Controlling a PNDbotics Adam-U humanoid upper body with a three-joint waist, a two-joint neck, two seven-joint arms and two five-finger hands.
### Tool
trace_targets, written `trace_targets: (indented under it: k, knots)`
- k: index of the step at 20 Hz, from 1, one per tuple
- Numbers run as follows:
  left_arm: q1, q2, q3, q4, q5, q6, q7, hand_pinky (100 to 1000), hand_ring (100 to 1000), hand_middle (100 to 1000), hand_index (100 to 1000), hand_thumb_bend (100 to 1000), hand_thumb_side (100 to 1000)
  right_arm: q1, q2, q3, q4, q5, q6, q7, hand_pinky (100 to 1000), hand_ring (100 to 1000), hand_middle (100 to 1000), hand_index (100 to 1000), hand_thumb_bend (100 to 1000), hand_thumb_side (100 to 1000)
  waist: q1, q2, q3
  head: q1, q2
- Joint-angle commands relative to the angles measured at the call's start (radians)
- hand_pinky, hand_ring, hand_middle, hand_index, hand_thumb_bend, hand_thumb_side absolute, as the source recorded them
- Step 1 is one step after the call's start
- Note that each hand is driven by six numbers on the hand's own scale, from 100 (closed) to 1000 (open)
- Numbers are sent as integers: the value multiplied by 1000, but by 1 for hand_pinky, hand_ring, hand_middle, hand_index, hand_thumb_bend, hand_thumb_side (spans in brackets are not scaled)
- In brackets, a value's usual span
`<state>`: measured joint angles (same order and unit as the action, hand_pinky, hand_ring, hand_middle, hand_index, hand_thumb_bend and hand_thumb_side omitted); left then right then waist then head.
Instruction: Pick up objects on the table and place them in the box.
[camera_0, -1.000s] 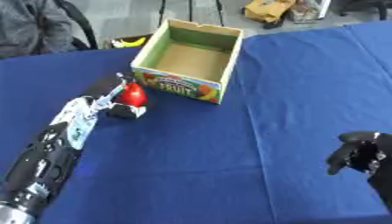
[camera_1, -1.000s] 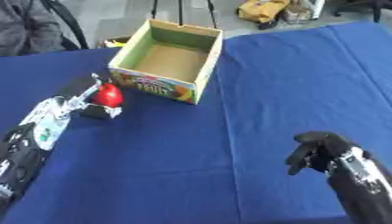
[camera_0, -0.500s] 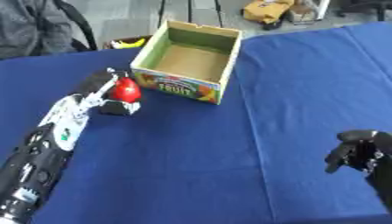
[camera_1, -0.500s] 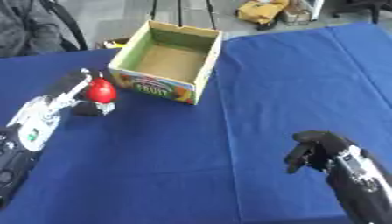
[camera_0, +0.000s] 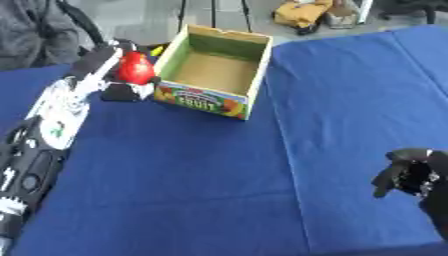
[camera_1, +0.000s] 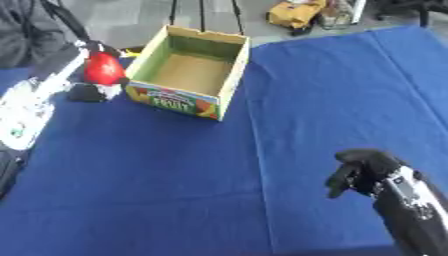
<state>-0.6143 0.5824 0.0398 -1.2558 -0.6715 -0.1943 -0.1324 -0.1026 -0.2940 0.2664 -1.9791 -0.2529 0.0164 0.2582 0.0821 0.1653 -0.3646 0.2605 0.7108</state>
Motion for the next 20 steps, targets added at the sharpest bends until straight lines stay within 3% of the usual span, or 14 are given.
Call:
trace_targets:
  k: [1,9,11,14,15,16,17,19,20]
  knots:
    - [-66,46,1,54,-8,5,18,248,456,612,782,100,313,-23,-17,7,-21,-7,-3,12,502,572,505,727,100,857,6,0,-23,23,-18]
    - [-184,65,0,275,-140,-57,65,276,480,627,780,100,266,-62,-16,25,-21,21,-7,26,502,572,504,727,100,966,55,54,-143,78,-78]
    - [-193,62,9,315,-167,-66,72,285,484,629,785,100,260,-66,-13,27,-21,27,-7,25,502,572,504,727,100,985,63,62,-159,86,-83]
    - [-197,58,17,342,-190,-76,84,366,514,650,799,100,166,-70,-10,27,-21,35,-7,22,502,572,504,727,100,1000,72,72,-171,90,-88]
    - [-197,58,17,344,-196,-82,88,410,536,661,801,172,329,-71,-9,27,-21,37,-6,21,502,572,504,727,100,1000,74,73,-173,91,-88]
    - [-197,58,18,345,-202,-88,93,419,542,661,801,195,357,-72,-8,28,-21,39,-6,20,502,572,504,727,100,1000,75,74,-174,91,-89]
    - [-197,57,21,342,-206,-94,102,502,591,673,803,396,609,-72,-7,28,-21,40,-5,20,502,572,504,727,100,1000,76,75,-175,90,-88]
    - [-195,57,25,335,-207,-105,127,573,637,700,804,552,780,-71,-6,28,-21,42,-4,18,502,572,504,727,100,1000,75,74,-174,88,-87]
    - [-194,57,27,332,-207,-109,141,586,646,704,804,575,803,-71,-6,27,-21,42,-4,18,502,572,504,727,100,1000,75,73,-174,88,-87]
